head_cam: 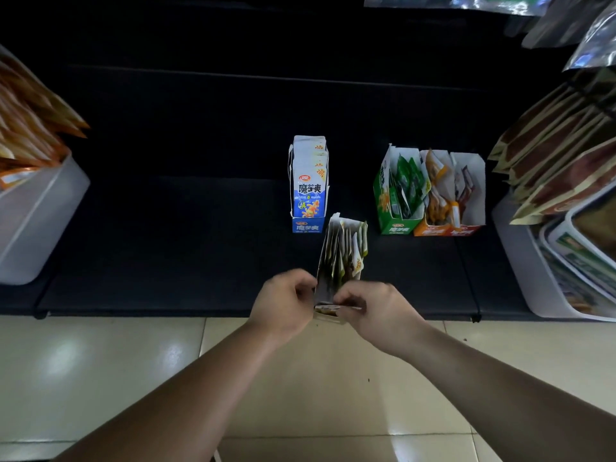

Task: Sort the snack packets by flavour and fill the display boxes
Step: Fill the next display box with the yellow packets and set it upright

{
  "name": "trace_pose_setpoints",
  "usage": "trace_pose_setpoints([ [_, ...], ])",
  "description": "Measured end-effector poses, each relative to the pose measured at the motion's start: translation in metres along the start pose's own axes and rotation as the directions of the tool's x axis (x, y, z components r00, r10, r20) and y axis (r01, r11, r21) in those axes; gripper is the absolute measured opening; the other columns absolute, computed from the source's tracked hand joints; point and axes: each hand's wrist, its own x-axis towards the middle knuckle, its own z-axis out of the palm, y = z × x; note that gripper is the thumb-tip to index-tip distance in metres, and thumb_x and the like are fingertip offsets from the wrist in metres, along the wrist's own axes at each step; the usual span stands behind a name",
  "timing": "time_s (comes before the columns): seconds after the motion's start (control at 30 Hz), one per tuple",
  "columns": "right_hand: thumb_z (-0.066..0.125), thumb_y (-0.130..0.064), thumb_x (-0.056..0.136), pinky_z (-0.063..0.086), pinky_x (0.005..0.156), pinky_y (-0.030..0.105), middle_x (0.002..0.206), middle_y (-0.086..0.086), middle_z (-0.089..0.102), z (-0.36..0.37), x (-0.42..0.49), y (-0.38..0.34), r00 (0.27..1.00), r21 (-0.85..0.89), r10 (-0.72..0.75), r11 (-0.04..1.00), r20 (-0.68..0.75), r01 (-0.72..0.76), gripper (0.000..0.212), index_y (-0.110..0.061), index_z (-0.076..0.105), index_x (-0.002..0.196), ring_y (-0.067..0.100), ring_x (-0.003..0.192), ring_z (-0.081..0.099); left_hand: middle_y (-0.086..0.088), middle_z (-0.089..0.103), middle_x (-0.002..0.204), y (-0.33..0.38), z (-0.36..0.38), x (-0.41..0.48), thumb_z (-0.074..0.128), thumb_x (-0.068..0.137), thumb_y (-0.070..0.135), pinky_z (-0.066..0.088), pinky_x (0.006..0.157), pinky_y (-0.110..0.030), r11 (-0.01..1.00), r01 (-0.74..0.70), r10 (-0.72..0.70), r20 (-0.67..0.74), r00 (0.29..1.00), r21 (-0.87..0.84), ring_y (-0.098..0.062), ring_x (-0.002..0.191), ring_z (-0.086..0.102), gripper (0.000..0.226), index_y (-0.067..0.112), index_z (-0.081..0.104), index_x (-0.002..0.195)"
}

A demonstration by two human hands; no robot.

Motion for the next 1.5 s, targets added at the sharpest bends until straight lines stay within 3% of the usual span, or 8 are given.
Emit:
trace_pose_setpoints([
  [0.13, 0.082, -0.027, 0.085, 0.053, 0.075, 0.016, 0.091, -0.015, 0.073, -0.007, 0.001, -0.002, 0.999, 0.086, 0.04, 0.996, -0.015, -0.038, 0.013, -0.033, 0.076, 0.095, -0.002, 0.087, 0.067, 0.013, 0.072, 0.071, 0.018, 0.002, 0.01, 0.076, 0.092, 0.028, 0.054, 0.064, -0.026, 0.991, 0.011, -0.014, -0.018, 1.0, -0.136, -0.002, 0.064, 0.065, 0.012, 0.027, 0.074, 0.079],
  [0.33, 0.081, -0.017, 0.084, 0.056, 0.079, 0.013, 0.095, -0.008, 0.077, -0.029, 0.001, -0.012, 0.992, 0.262, 0.123, 0.957, 0.019, -0.124, 0.021, -0.029, 0.077, 0.1, -0.001, 0.088, 0.07, 0.014, 0.045, 0.044, 0.037, 0.009, 0.016, 0.075, 0.091, 0.022, 0.029, 0.047, -0.018, 0.993, 0.028, -0.026, 0.013, 1.0, -0.112, -0.002, 0.043, 0.038, 0.045, 0.029, 0.058, 0.05],
  [0.57, 0.061, -0.021, 0.1, 0.058, 0.081, 0.024, 0.098, -0.011, 0.074, -0.034, -0.002, -0.014, 0.989, 0.241, 0.146, 0.959, 0.03, -0.149, 0.024, -0.031, 0.071, 0.119, 0.006, 0.093, 0.07, 0.01, 0.056, 0.057, 0.044, -0.011, 0.012, 0.071, 0.096, 0.02, 0.037, 0.052, -0.019, 0.975, 0.023, -0.042, -0.078, 0.996, -0.223, -0.003, 0.051, 0.044, 0.024, 0.015, 0.066, 0.073],
  [0.73, 0.063, -0.023, 0.099, 0.059, 0.087, 0.035, 0.102, -0.014, 0.074, -0.035, -0.001, -0.023, 0.989, 0.33, 0.147, 0.933, 0.018, -0.144, 0.023, -0.038, 0.067, 0.116, 0.01, 0.095, 0.071, 0.001, 0.078, 0.089, 0.06, -0.037, 0.01, 0.063, 0.103, 0.02, 0.063, 0.082, -0.041, 0.909, 0.07, -0.129, -0.116, 0.985, -0.412, -0.017, 0.085, 0.076, 0.01, 0.02, 0.064, 0.092],
  [1.0, 0.072, -0.029, 0.095, 0.053, 0.075, 0.02, 0.1, -0.012, 0.075, -0.037, -0.003, -0.031, 0.983, 0.354, 0.17, 0.925, -0.068, -0.136, 0.03, -0.03, 0.064, 0.124, 0.002, 0.094, 0.068, 0.002, 0.08, 0.096, 0.069, -0.044, 0.002, 0.06, 0.104, 0.015, 0.064, 0.083, -0.039, 0.864, 0.087, -0.124, -0.042, 0.991, -0.496, -0.014, 0.09, 0.077, 0.006, 0.019, 0.064, 0.106],
  [1.2, 0.076, -0.032, 0.092, 0.057, 0.067, 0.036, 0.092, 0.006, 0.075, -0.043, -0.004, -0.028, 0.953, 0.429, 0.28, 0.88, -0.118, -0.205, 0.012, -0.021, 0.073, 0.096, 0.016, 0.078, 0.069, -0.009, 0.077, 0.106, 0.08, -0.046, 0.005, 0.057, 0.105, 0.011, 0.064, 0.081, -0.04, 0.627, 0.188, -0.273, 0.013, 0.962, -0.756, -0.023, 0.096, 0.078, 0.012, 0.012, 0.063, 0.116],
  [1.37, 0.078, -0.022, 0.092, 0.063, 0.09, 0.044, 0.103, -0.001, 0.079, -0.055, -0.004, -0.033, 0.944, 0.728, 0.283, 0.682, -0.17, -0.074, 0.018, -0.019, 0.073, 0.108, 0.018, 0.102, 0.075, 0.005, 0.071, 0.083, 0.057, -0.037, -0.003, 0.07, 0.098, 0.025, 0.056, 0.071, -0.028, 0.912, 0.183, -0.208, -0.028, 0.978, -0.368, -0.011, 0.077, 0.069, 0.01, 0.022, 0.068, 0.089],
  [1.5, 0.073, -0.022, 0.096, 0.065, 0.079, 0.041, 0.096, -0.003, 0.076, -0.07, -0.007, -0.042, 0.947, 0.583, 0.13, 0.809, -0.292, 0.069, 0.006, -0.021, 0.068, 0.094, 0.015, 0.095, 0.073, 0.011, 0.069, 0.091, 0.047, -0.026, -0.01, 0.075, 0.093, 0.03, 0.051, 0.069, -0.021, 0.96, 0.26, -0.249, 0.111, 0.962, -0.102, -0.003, 0.083, 0.065, 0.009, 0.025, 0.072, 0.099],
])
